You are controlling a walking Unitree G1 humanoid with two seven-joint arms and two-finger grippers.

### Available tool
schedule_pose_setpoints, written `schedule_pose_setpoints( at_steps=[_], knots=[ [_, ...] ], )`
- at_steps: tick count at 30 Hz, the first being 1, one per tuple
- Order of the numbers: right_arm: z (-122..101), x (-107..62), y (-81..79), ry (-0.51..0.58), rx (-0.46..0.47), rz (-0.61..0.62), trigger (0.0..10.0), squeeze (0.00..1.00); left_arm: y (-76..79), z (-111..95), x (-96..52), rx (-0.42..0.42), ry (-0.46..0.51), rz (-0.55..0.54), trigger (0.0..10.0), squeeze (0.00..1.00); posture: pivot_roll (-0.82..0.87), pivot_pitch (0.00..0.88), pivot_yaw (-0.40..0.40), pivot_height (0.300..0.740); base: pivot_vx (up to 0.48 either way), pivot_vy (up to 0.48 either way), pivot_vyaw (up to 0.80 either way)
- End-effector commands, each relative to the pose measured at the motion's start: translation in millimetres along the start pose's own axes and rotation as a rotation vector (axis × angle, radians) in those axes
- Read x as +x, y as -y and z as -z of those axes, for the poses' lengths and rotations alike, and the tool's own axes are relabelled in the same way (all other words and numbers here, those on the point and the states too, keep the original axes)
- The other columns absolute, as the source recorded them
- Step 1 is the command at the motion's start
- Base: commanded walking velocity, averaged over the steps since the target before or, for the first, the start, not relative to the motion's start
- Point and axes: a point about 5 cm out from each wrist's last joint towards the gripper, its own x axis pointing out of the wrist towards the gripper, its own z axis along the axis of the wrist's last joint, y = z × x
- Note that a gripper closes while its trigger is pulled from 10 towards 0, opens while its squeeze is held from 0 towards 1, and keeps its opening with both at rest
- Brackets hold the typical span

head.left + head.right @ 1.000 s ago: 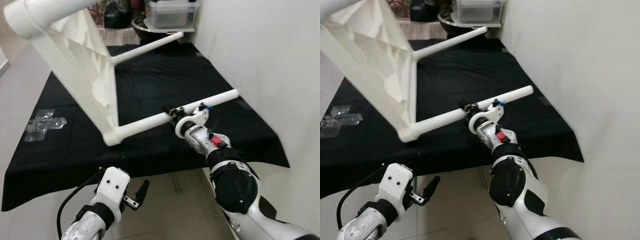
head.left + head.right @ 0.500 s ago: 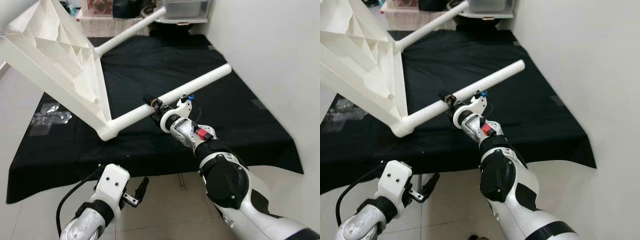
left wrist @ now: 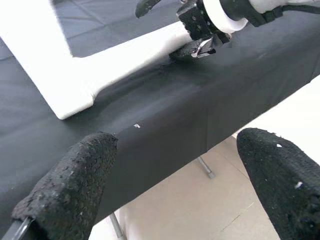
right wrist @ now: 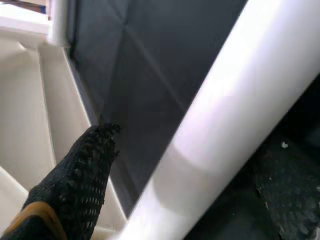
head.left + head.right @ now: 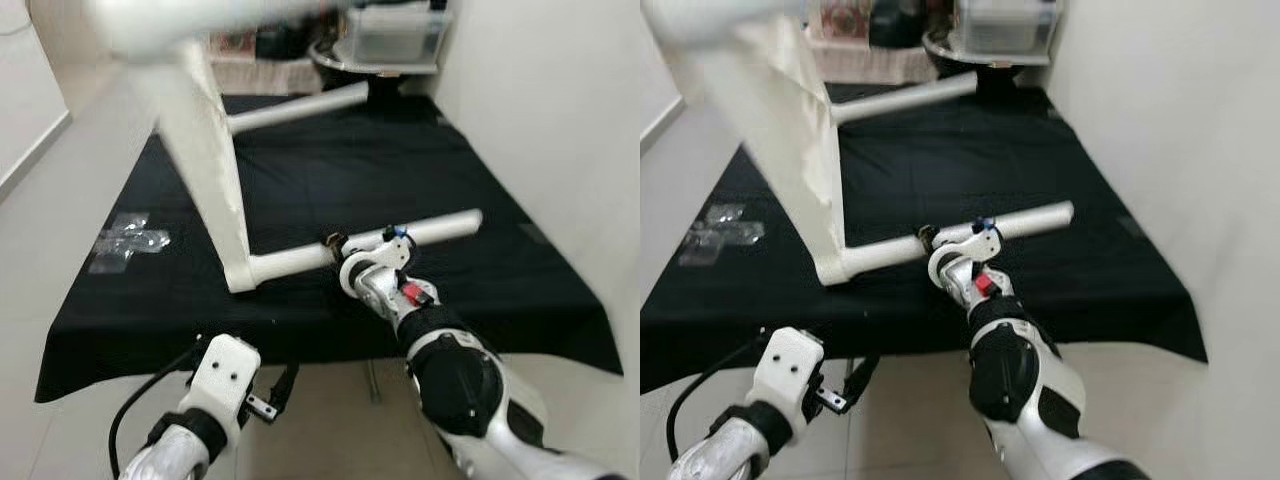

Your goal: Building children table

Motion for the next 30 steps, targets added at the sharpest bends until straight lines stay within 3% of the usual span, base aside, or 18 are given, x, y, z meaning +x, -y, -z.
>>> schedule_pose_setpoints(
  at_steps=[1, 5, 12, 16, 18, 24, 27, 30],
  knots=[
    [4, 0.5, 24.5, -0.007, 0.044, 0.129, 10.0, 0.00, 2.0, 1, -0.4, 0.011, -0.016, 0.012, 10.0, 0.00, 0.17, 0.158, -0.098, 0.740, 0.000, 0.000, 0.00],
    [3, 0.7, 18.1, 0.014, 0.098, 0.132, 10.0, 0.00, 1.7, 2, -0.2, 0.008, -0.021, 0.009, 10.0, 0.00, 0.17, 0.158, -0.092, 0.740, 0.000, 0.000, 0.00],
    [15, 1.5, 14.0, -0.032, 0.086, 0.141, 10.0, 0.00, 2.1, 3, 1.1, 0.014, -0.024, 0.015, 10.0, 0.00, 0.17, 0.156, -0.093, 0.740, 0.000, 0.000, 0.00],
    [19, -2.8, 2.3, -0.096, -0.076, 0.031, 10.0, 0.00, 0.6, 3, 1.5, 0.007, -0.024, 0.008, 10.0, 0.00, 0.16, 0.152, -0.097, 0.740, 0.000, 0.000, 0.00],
    [17, -4.5, 0.6, -0.091, -0.099, 0.004, 10.0, 0.00, 0.6, 3, 1.4, 0.005, -0.023, 0.009, 10.0, 0.00, 0.16, 0.152, -0.097, 0.740, 0.000, 0.000, 0.00],
    [7, -20.4, 15.7, -0.107, -0.159, 0.009, 10.0, 0.00, -0.6, 6, 2.4, 0.002, -0.033, 0.004, 10.0, 0.00, 0.14, 0.143, -0.094, 0.740, 0.000, 0.000, 0.00],
    [-1, -38.0, 31.3, -0.102, -0.171, 0.043, 10.0, 0.00, -1.2, 8, 4.8, 0.003, -0.034, 0.003, 10.0, 0.00, 0.13, 0.136, -0.093, 0.740, 0.000, 0.000, 0.00],
    [-3, -47.3, 36.9, -0.097, -0.171, 0.053, 10.0, 0.00, -1.5, 8, 6.2, 0.003, -0.035, 0.002, 10.0, 0.00, 0.12, 0.131, -0.093, 0.740, 0.000, 0.000, 0.00]
  ],
)
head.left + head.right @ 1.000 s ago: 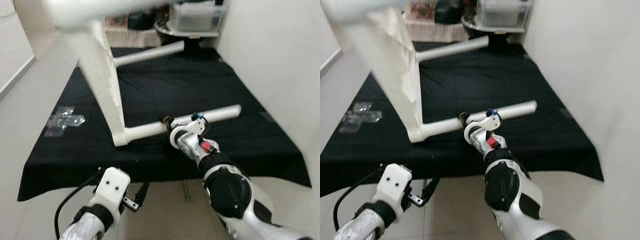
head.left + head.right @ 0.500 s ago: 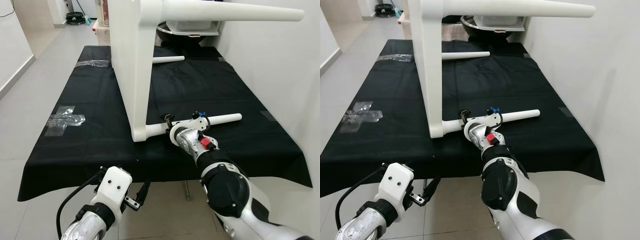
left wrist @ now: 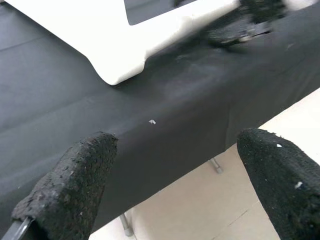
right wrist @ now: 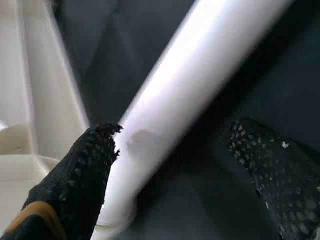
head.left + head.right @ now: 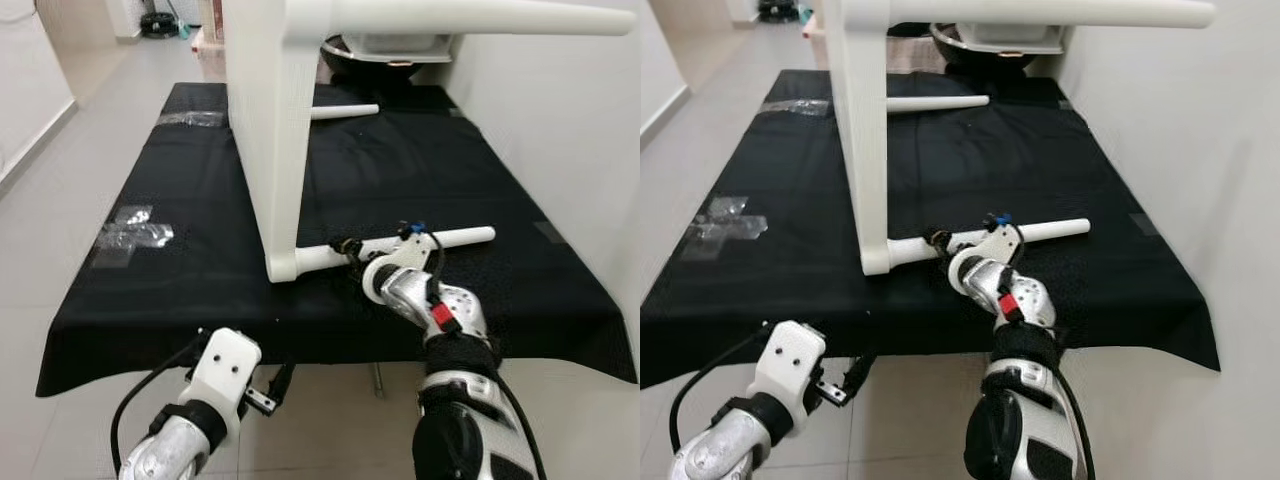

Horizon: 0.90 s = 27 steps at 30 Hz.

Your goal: Building children table

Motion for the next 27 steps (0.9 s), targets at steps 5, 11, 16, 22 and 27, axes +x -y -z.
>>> schedule_pose_setpoints(
  at_steps=[5, 11, 16, 22, 27],
  knots=[
    [24, -16.1, 20.7, -0.051, 0.022, 0.046, 10.0, 0.00, 1.0, 4, 2.6, -0.002, -0.015, 0.007, 10.0, 0.00, 0.12, 0.129, -0.092, 0.740, 0.000, 0.000, 0.00],
    [6, -55.6, 15.8, 0.316, -0.527, -0.090, 10.0, 0.00, -0.2, 6, 4.6, -0.003, -0.011, -0.014, 10.0, 0.00, 0.10, 0.100, -0.092, 0.740, 0.000, 0.000, 0.00],
    [12, -68.3, 14.2, 0.438, -0.826, -0.114, 10.0, 0.00, -0.5, 6, 3.6, -0.011, -0.002, -0.035, 10.0, 0.00, 0.10, 0.090, -0.093, 0.740, 0.000, 0.000, 0.00],
    [21, -75.9, 25.0, 0.528, -1.017, -0.059, 10.0, 0.00, 0.1, 8, 0.1, -0.013, 0.009, -0.086, 10.0, 0.00, 0.12, 0.066, -0.099, 0.740, 0.000, 0.000, 0.00],
    [35, -76.8, 24.1, 0.502, -1.090, -0.085, 10.0, 0.00, -6.7, 14, 1.9, -0.061, -0.001, -0.131, 10.0, 0.00, 0.11, 0.054, -0.100, 0.740, 0.218, -0.390, 0.00]
  ],
)
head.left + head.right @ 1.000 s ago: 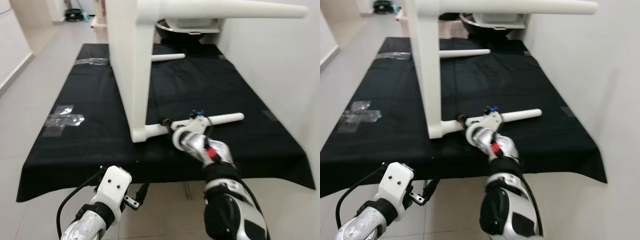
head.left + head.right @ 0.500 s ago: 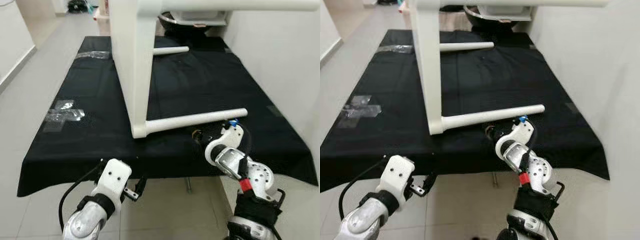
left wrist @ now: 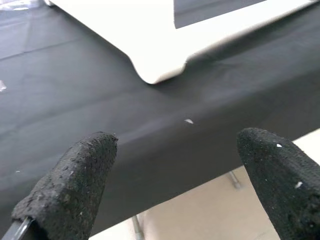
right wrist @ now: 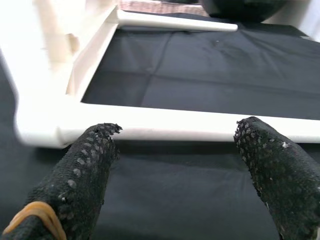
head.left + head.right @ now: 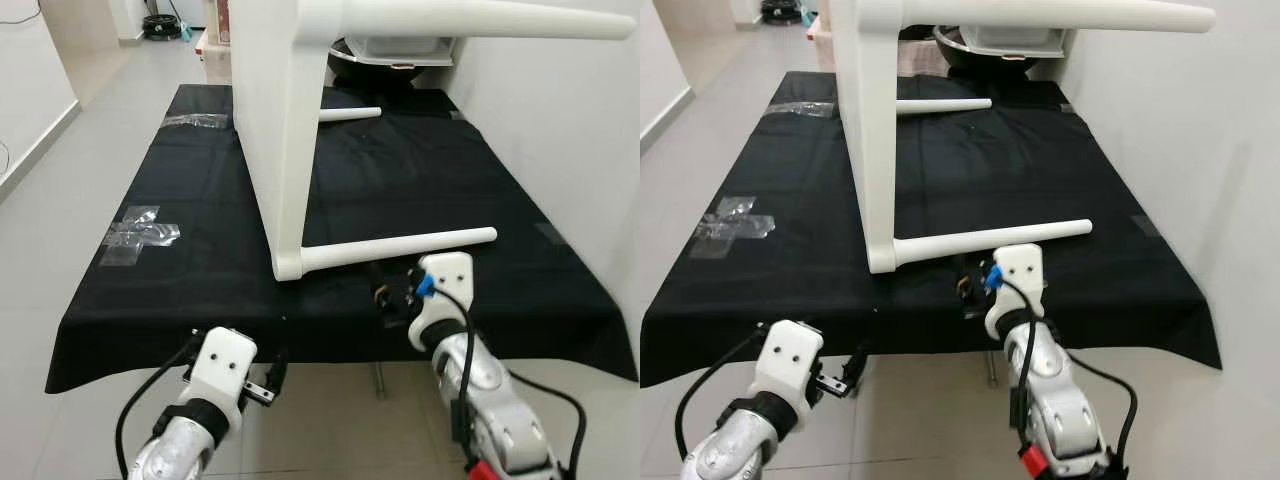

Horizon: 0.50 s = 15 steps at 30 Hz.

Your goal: Building children table

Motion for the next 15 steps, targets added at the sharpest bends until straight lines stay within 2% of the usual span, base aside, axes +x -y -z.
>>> schedule_pose_setpoints(
  at_steps=[1, 5, 13, 15],
  knots=[
    [-5, -1.8, 1.4, 0.030, -0.012, 0.005, 10.0, 0.00, 0.8, 3, 0.4, -0.012, -0.010, 0.000, 10.0, 0.00, 0.11, 0.054, -0.100, 0.740, 0.270, -0.394, 0.00],
    [3, -4.8, 0.8, 0.064, -0.063, -0.018, 10.0, 0.00, 2.6, 5, 2.1, -0.015, -0.007, 0.005, 10.0, 0.00, 0.11, 0.041, -0.105, 0.740, 0.324, -0.351, 0.00],
    [6, -5.1, -1.1, 0.069, -0.090, -0.034, 10.0, 0.00, 3.7, 6, 2.6, -0.029, -0.012, 0.001, 10.0, 0.00, 0.11, 0.045, -0.109, 0.740, 0.320, -0.333, 0.00],
    [6, -4.4, -0.8, 0.074, -0.101, -0.032, 10.0, 0.00, 2.6, 6, 3.1, -0.052, -0.012, -0.012, 10.0, 0.00, 0.11, 0.047, -0.110, 0.740, 0.000, 0.000, 0.00]
  ],
)
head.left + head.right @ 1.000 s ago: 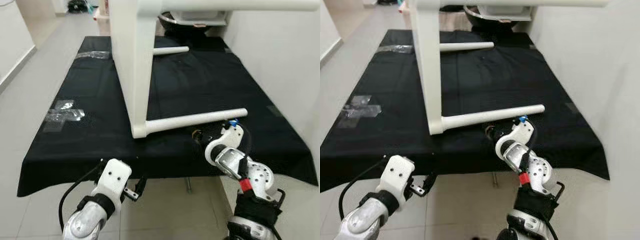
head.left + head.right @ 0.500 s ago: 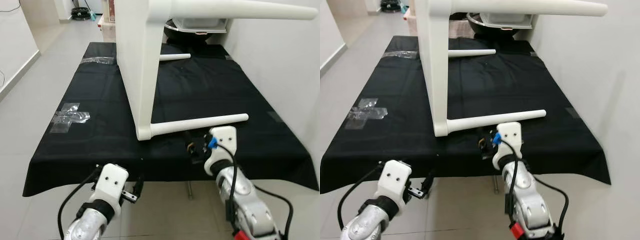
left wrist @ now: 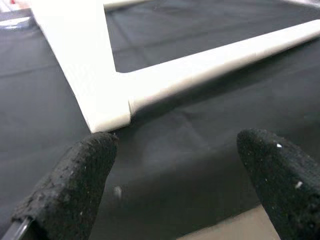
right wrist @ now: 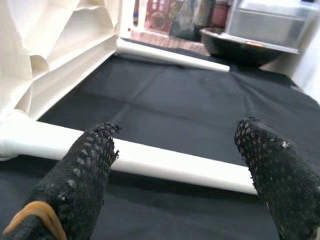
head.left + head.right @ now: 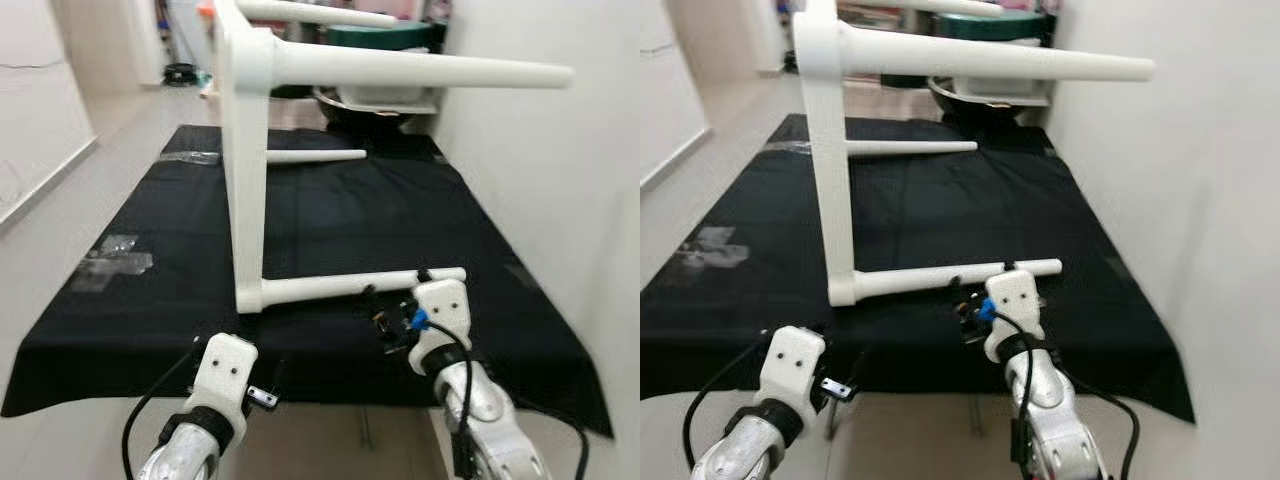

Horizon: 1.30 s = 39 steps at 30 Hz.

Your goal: Building children table

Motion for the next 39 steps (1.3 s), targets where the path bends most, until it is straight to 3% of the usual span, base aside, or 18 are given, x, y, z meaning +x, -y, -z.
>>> schedule_pose_setpoints(
  at_steps=[1, 7, 9, 10, 12, 13, 14, 17, 19, 23, 25, 27, 29, 33, 39],
  knots=[
    [2, -1.7, 10.3, -0.004, -0.020, 0.038, 10.0, 0.00, 3.0, 0, 2.1, -0.021, -0.002, 0.007, 10.0, 0.00, 0.11, 0.047, -0.110, 0.740, 0.000, 0.000, 0.00],
    [-3, 1.7, 17.6, 0.032, -0.077, 0.081, 10.0, 0.00, -1.5, 0, 3.7, -0.047, 0.000, -0.026, 10.0, 0.00, 0.11, 0.056, -0.108, 0.740, 0.000, 0.000, 0.00],
    [-13, 5.4, 23.1, 0.094, -0.185, 0.116, 10.0, 0.00, -6.0, -4, 5.7, -0.049, 0.021, -0.059, 10.0, 0.00, 0.11, 0.058, -0.110, 0.740, 0.000, 0.000, 0.00],
    [-13, 5.4, 23.1, 0.094, -0.185, 0.116, 10.0, 0.00, -6.0, -4, 5.7, -0.049, 0.021, -0.059, 10.0, 0.00, 0.11, 0.058, -0.110, 0.740, 0.000, 0.000, 0.00],
    [-29, 11.6, 24.7, 0.176, -0.370, 0.167, 10.0, 0.00, -12.3, -9, 10.8, -0.038, 0.048, -0.086, 10.0, 0.00, 0.10, 0.063, -0.108, 0.740, 0.000, 0.000, 0.00],
    [-29, 11.6, 24.7, 0.176, -0.370, 0.167, 10.0, 0.00, -12.3, -9, 10.8, -0.038, 0.048, -0.086, 10.0, 0.00, 0.10, 0.063, -0.108, 0.740, 0.000, 0.000, 0.00],
    [-37, 15.4, 24.4, 0.219, -0.456, 0.205, 10.0, 0.00, -16.2, -13, 14.3, -0.030, 0.068, -0.099, 10.0, 0.00, 0.10, 0.067, -0.109, 0.740, 0.000, 0.000, 0.00],
    [-43, 17.7, 24.1, 0.249, -0.507, 0.233, 10.0, 0.00, -18.8, -16, 16.5, -0.024, 0.081, -0.107, 10.0, 0.00, 0.10, 0.069, -0.108, 0.740, 0.000, 0.000, 0.00],
    [-57, 24.4, 21.6, 0.320, -0.586, 0.268, 10.0, 0.00, -26.4, -24, 26.6, -0.015, 0.119, -0.130, 10.0, 0.00, 0.10, 0.075, -0.105, 0.740, 0.000, 0.000, 0.00],
    [-62, 26.0, 21.4, 0.345, -0.617, 0.277, 10.0, 0.00, -28.7, -26, 30.5, -0.014, 0.129, -0.137, 10.0, 0.00, 0.10, 0.075, -0.105, 0.740, 0.000, 0.000, 0.00],
    [-80, 31.5, 26.3, 0.429, -0.798, 0.380, 10.0, 0.00, -29.9, -32, 43.0, -0.009, 0.157, -0.095, 10.0, 0.00, 0.10, 0.089, -0.103, 0.740, 0.000, 0.000, 0.00],
    [-80, 31.5, 26.3, 0.429, -0.798, 0.380, 10.0, 0.00, -29.9, -32, 43.0, -0.009, 0.157, -0.095, 10.0, 0.00, 0.10, 0.089, -0.103, 0.740, 0.000, 0.000, 0.00],
    [-103, 39.8, 30.9, 0.529, -0.892, 0.477, 10.0, 0.00, -33.2, -39, 59.7, -0.002, 0.181, -0.059, 10.0, 0.00, 0.09, 0.102, -0.095, 0.740, 0.000, 0.000, 0.00],
    [-122, 48.8, 31.6, 0.600, -0.922, 0.539, 10.0, 0.00, -38.1, -48, 76.3, 0.009, 0.207, -0.056, 10.0, 0.00, 0.09, 0.111, -0.099, 0.740, 0.000, 0.000, 0.00],
    [-126, 51.4, 30.2, 0.619, -0.918, 0.552, 10.0, 0.00, -38.2, -51, 80.5, 0.010, 0.215, -0.050, 10.0, 0.00, 0.09, 0.115, -0.093, 0.740, 0.000, 0.000, 0.00]
  ],
)
